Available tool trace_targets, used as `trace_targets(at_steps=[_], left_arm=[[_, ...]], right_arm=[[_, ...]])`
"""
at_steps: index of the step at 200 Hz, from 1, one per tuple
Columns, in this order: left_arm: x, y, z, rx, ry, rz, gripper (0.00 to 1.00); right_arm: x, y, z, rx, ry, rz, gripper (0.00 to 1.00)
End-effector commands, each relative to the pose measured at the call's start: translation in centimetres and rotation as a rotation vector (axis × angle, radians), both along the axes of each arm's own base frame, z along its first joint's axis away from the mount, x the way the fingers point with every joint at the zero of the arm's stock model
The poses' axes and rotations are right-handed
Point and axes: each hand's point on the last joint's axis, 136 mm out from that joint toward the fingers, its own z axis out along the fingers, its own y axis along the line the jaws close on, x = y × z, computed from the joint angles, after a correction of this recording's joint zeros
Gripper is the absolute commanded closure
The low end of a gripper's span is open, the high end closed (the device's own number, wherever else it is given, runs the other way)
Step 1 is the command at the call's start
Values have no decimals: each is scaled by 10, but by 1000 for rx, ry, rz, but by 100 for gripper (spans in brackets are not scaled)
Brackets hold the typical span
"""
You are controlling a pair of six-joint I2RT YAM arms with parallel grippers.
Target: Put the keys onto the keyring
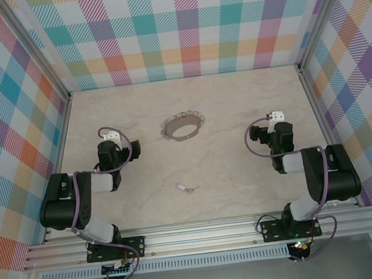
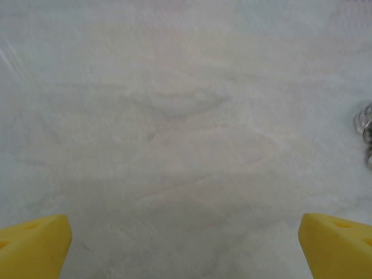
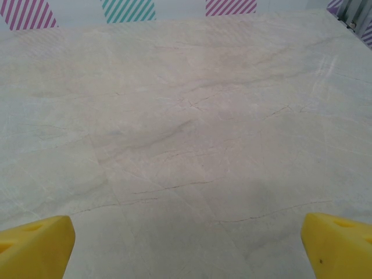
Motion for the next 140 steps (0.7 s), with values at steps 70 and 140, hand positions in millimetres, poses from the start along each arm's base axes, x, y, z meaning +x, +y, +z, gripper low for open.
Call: trace_targets(at_steps=[70,140], left_arm=[[-14,-3,80,-100,24,16,0],[-34,-46,105,-485,180,78,0]], right_arm=[[-14,-13,63,335,141,-273,0],[-21,110,58,742,525,178,21]])
